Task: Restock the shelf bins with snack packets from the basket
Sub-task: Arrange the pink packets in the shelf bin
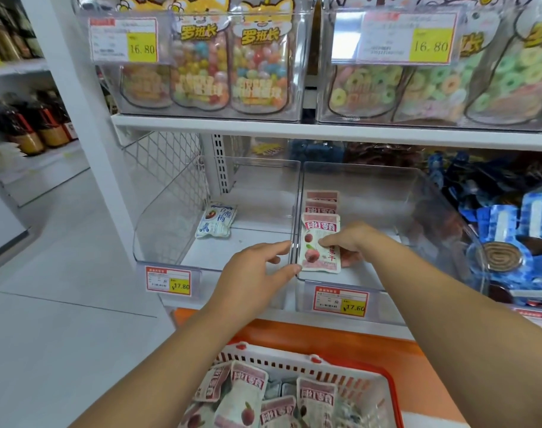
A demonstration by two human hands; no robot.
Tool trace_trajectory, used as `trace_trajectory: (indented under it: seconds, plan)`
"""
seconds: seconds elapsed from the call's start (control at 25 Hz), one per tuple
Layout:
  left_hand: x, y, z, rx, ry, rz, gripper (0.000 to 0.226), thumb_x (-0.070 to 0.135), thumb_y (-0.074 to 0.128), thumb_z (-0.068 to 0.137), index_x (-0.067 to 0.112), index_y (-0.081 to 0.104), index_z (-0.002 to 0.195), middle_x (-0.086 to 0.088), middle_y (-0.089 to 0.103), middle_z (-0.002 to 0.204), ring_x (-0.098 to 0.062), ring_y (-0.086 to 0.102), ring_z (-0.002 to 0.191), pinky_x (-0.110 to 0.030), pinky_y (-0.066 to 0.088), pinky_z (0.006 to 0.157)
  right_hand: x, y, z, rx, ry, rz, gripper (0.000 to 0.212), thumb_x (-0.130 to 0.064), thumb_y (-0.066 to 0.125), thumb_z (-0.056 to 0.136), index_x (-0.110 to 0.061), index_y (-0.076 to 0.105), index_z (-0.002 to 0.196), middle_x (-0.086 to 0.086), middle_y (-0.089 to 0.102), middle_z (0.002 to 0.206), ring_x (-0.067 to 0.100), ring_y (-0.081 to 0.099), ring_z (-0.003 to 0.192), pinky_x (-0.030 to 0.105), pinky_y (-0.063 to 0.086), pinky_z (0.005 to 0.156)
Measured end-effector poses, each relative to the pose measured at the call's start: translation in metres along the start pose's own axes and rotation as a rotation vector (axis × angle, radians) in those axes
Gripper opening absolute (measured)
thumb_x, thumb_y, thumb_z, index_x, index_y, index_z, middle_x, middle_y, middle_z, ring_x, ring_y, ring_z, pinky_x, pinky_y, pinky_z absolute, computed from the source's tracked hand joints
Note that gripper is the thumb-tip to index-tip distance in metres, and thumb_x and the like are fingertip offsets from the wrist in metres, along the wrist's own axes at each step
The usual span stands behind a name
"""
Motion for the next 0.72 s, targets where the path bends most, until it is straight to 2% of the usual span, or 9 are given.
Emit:
trace_trajectory:
  seconds: [0.08,0.28,0.36,0.44,0.52,0.56,0.6,0.64,0.72]
  plan:
    - [0.001,-0.001,-0.001,0.006,-0.003,-0.01,0.045,0.04,0.067,0.087,0.037,0.057,0.131,0.015,0.062,0.117,0.007,0.052,0.092,-0.019,0.042,0.089,-0.001,0.001,-0.001,-0.009,-0.005,0.002,0.015,-0.019,0.074,0.086,-0.011,0.061,0.088,0.01,0.069,0.083,0.025,0.068,0.075,0.034,0.057,0.064]
    - [0.001,-0.004,-0.002,0.027,0.009,-0.014,0.044,0.038,0.068,0.087,0.034,0.059,0.13,0.011,0.063,0.122,-0.001,0.054,0.103,-0.023,0.044,0.096,-0.001,-0.007,-0.008,0.028,-0.028,-0.007,0.023,-0.025,0.076,0.083,-0.011,0.058,0.085,0.011,0.07,0.089,0.027,0.069,0.08,0.037,0.058,0.074]
    - [0.0,-0.009,-0.008,0.084,0.018,0.002,0.045,0.037,0.068,0.088,0.03,0.059,0.131,0.011,0.061,0.127,-0.005,0.051,0.114,-0.02,0.037,0.1,-0.002,-0.013,-0.017,0.037,-0.033,-0.047,0.026,-0.029,0.076,0.083,-0.011,0.058,0.085,0.011,0.071,0.095,0.026,0.069,0.08,0.035,0.058,0.073]
    - [0.006,-0.02,-0.02,0.197,0.09,0.062,0.041,0.033,0.066,0.089,0.026,0.061,0.13,0.012,0.06,0.127,-0.006,0.047,0.121,-0.018,0.031,0.102,-0.005,-0.026,-0.032,0.125,-0.063,-0.167,0.029,-0.036,0.073,0.085,-0.012,0.059,0.085,0.011,0.069,0.1,0.024,0.066,0.079,0.032,0.055,0.07]
    - [0.014,-0.031,-0.037,0.309,0.209,0.134,0.031,0.029,0.065,0.09,0.026,0.066,0.121,0.013,0.064,0.115,-0.008,0.052,0.111,-0.021,0.04,0.096,-0.017,-0.045,-0.054,0.345,-0.211,-0.137,0.037,-0.036,0.071,0.086,-0.01,0.06,0.111,0.01,0.066,0.109,0.024,0.065,0.094,0.035,0.053,0.082]
    - [0.014,-0.033,-0.045,0.326,0.247,0.151,0.026,0.028,0.065,0.09,0.025,0.068,0.116,0.014,0.065,0.107,-0.007,0.054,0.102,-0.022,0.044,0.088,-0.024,-0.052,-0.075,0.462,-0.338,-0.016,0.042,-0.032,0.068,0.089,-0.011,0.056,0.123,0.006,0.066,0.106,0.021,0.064,0.097,0.035,0.051,0.085]
    - [0.011,-0.031,-0.054,0.307,0.262,0.152,0.022,0.027,0.064,0.09,0.025,0.069,0.112,0.015,0.064,0.101,-0.006,0.054,0.096,-0.022,0.045,0.082,-0.028,-0.055,-0.104,0.555,-0.496,0.121,0.039,-0.027,0.064,0.092,-0.014,0.054,0.126,0.0,0.064,0.095,0.013,0.063,0.089,0.03,0.05,0.082]
    - [0.005,-0.026,-0.062,0.255,0.253,0.151,0.02,0.028,0.063,0.091,0.026,0.069,0.11,0.016,0.063,0.096,-0.005,0.054,0.092,-0.021,0.045,0.078,-0.033,-0.054,-0.137,0.604,-0.654,0.226,0.03,-0.023,0.06,0.094,-0.016,0.054,0.122,-0.006,0.059,0.084,0.005,0.058,0.076,0.024,0.047,0.073]
    - [-0.021,-0.003,-0.078,0.072,0.16,0.139,0.02,0.03,0.062,0.091,0.027,0.069,0.11,0.015,0.062,0.095,-0.005,0.056,0.091,-0.022,0.047,0.077,-0.031,-0.03,-0.186,0.558,-0.861,0.255,0.01,-0.018,0.055,0.096,-0.02,0.054,0.106,-0.009,0.052,0.074,0.002,0.047,0.061,0.02,0.042,0.061]
Point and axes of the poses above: each hand's wrist, its own z-axis towards the middle knuckle, its own y-axis out of the palm, x = y × z, the point moved 8 cm from there along z, towards the middle knuckle
